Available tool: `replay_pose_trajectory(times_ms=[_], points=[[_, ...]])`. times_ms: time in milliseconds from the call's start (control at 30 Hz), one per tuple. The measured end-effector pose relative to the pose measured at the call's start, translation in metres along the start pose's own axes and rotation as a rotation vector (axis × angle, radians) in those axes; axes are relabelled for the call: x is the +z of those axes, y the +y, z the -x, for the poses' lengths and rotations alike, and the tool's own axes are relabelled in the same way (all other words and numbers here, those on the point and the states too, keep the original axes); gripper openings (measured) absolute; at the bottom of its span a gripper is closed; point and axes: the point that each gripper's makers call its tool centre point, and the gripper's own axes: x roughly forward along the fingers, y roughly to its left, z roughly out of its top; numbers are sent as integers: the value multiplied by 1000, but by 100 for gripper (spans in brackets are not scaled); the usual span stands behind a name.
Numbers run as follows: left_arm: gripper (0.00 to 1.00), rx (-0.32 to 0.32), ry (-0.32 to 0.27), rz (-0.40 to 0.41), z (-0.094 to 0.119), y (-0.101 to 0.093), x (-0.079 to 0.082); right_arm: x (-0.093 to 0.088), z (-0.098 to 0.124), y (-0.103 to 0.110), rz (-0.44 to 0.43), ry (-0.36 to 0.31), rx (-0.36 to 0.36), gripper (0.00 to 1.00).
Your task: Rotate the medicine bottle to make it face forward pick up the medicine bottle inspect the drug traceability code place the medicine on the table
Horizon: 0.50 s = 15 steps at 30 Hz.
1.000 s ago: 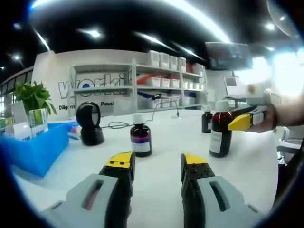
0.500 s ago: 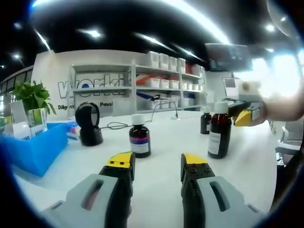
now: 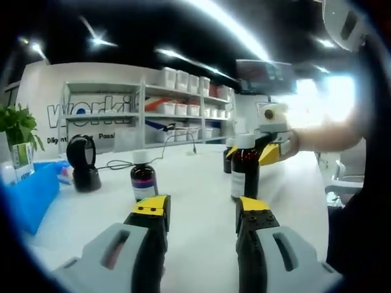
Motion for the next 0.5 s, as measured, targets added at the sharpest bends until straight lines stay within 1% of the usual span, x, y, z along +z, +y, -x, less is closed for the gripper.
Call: replay_pose_trajectory(times_ms=[67,133,167,200,233,300,367,400,433,500], points=[[38,-35,5,2,0,-6,-1,1,-2,1,-3,3,8,36],[43,-48,13,-5,0,-8,-2,0,-4,2,4,13,15,36],[45,-65,19,-5,0,-11,-3,0,-5,1,5,16,16,35],[46,-73,23,-6,0,-12,-4,-1,-6,0,3,18,17,35],[47,-85,2,-38,0,-15,0,-1,-7,-1,-3,18,20,36],[48,-88,0,-20,0,-16,0,-1,-9,1,-11,17,24,35],[47,-74,0,-3,1,-13,0,-1,-10,6,-19,12,42,30],[46,-69,-2,23,1,-11,1,-2,-10,6,-6,12,33,30],[46,-65,-1,35,2,-9,1,-1,-11,4,-14,5,29,30],[46,-56,7,39,2,-8,-1,-1,-11,4,-13,3,24,29]])
